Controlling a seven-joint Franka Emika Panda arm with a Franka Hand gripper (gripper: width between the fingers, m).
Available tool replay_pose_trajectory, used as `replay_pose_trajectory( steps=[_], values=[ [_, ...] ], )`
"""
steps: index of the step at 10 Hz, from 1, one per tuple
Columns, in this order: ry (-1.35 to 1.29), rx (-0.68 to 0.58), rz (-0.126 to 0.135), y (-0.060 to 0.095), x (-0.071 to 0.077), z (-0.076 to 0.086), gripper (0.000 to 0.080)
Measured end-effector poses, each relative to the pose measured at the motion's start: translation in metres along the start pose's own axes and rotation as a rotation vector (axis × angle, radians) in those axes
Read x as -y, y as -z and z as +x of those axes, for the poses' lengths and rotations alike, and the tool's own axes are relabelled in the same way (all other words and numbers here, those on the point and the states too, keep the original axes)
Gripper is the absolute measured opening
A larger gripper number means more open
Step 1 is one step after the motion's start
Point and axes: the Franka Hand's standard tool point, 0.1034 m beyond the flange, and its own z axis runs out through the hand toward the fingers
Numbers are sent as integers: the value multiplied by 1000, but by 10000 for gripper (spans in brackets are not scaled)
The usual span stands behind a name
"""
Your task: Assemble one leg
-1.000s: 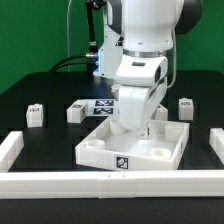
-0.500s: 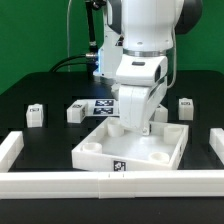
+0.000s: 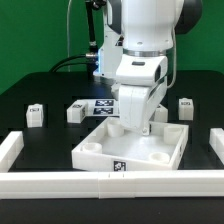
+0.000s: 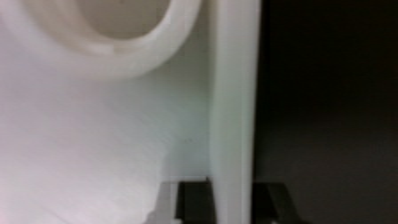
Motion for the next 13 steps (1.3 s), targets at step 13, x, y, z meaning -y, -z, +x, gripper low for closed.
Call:
replay_pose_trajectory(
  steps=[13],
  values=[
    [215,26,-34,-1,-6,45,51]
  ],
)
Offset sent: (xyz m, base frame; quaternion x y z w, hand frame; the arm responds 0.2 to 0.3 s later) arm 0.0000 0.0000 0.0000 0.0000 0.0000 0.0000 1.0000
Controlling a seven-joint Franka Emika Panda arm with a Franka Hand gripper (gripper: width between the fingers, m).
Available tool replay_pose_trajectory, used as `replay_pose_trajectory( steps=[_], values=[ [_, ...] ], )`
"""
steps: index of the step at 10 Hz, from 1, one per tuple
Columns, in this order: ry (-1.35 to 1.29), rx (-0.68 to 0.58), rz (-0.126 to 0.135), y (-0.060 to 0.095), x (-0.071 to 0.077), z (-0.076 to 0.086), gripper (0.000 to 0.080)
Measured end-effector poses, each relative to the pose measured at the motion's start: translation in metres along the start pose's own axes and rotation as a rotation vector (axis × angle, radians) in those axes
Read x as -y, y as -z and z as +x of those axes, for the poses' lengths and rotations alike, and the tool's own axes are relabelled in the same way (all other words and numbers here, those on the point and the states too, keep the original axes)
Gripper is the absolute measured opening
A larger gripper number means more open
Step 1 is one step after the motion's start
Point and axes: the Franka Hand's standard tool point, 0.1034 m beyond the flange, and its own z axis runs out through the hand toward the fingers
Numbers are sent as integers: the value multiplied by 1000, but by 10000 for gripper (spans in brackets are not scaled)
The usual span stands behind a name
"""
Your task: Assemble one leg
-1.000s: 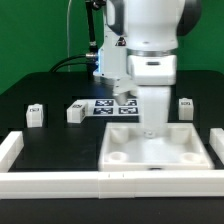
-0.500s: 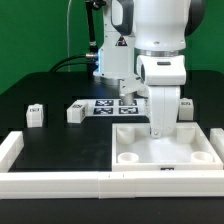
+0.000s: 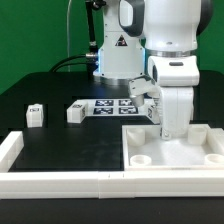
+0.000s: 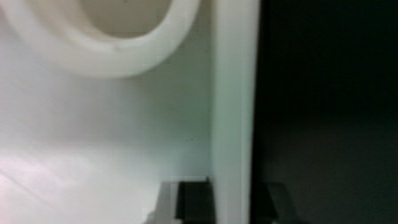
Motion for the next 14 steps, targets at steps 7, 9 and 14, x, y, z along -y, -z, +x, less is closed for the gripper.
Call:
replay_pose_trajectory(
  steps=[7,9,14],
  values=[
    [-22,0,0,0,1,0,479],
    [-22,0,0,0,1,0,614],
    [-22,1,-1,1,0,-1,649]
  ],
)
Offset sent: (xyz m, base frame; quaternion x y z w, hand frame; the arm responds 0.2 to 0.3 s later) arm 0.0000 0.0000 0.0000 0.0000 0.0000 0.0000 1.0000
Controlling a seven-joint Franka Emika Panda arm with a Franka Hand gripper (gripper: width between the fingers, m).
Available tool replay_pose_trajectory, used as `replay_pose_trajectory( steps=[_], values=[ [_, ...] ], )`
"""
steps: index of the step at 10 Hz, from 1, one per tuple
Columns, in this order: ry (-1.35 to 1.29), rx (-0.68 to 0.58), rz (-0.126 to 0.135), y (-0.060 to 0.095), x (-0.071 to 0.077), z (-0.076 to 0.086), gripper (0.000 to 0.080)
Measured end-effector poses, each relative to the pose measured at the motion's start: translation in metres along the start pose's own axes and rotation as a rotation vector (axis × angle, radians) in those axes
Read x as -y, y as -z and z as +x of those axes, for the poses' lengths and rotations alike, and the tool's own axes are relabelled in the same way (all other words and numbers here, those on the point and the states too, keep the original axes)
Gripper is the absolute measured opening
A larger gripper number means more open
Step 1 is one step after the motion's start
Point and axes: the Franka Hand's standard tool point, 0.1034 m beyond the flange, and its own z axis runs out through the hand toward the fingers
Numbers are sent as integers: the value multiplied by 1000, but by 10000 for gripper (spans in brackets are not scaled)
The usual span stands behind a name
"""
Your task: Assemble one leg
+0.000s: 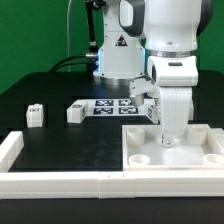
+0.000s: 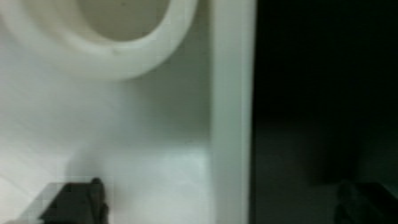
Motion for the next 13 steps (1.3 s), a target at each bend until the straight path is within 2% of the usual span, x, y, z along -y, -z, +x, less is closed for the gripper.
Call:
replay_pose_trajectory(
  steps=[1,3,5,8,12,13],
  values=[
    [-33,-2,-16,9,2,0,649],
    [-92,-4,-56,38,13,-2,649],
    [-154,-4,-71,53,22,0,649],
    [-222,-7,-66,50,23,0,649],
    [-665,-43,-54,50,25,0,649],
    [-865,-69,-55,51,30,2,649]
  ],
)
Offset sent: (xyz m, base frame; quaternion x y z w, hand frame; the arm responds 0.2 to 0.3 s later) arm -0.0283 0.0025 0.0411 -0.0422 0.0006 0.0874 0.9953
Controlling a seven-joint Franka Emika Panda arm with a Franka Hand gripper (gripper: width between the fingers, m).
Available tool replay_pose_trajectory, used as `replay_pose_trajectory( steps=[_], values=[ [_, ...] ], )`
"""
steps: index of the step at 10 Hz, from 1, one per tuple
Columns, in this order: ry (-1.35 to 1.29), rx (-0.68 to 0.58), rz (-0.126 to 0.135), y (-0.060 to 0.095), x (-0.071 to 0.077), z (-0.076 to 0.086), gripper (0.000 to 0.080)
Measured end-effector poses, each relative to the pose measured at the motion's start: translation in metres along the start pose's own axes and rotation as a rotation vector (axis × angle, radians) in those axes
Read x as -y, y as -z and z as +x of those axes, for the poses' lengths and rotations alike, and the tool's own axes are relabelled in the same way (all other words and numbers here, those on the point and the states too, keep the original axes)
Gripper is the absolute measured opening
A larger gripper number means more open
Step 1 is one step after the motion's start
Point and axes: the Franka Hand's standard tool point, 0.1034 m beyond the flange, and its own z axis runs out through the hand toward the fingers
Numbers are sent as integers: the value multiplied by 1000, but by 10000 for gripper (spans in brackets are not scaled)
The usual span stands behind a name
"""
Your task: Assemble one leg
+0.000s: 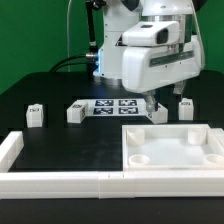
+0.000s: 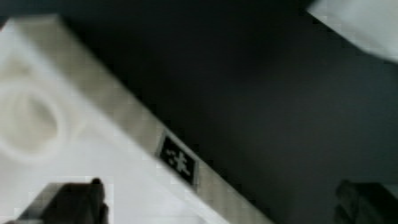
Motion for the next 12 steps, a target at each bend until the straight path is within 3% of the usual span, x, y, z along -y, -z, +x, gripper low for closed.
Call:
replay_pose_trajectory(
  steps=[2,6,11,12],
  values=[
    [-316,-3,17,-1,17,-6,649],
    [-820,6,50,-2,51,-4,649],
    [-845,32,59,-2,54,-2,649],
    [-834,99,72,-4,59,-10,649]
  ],
)
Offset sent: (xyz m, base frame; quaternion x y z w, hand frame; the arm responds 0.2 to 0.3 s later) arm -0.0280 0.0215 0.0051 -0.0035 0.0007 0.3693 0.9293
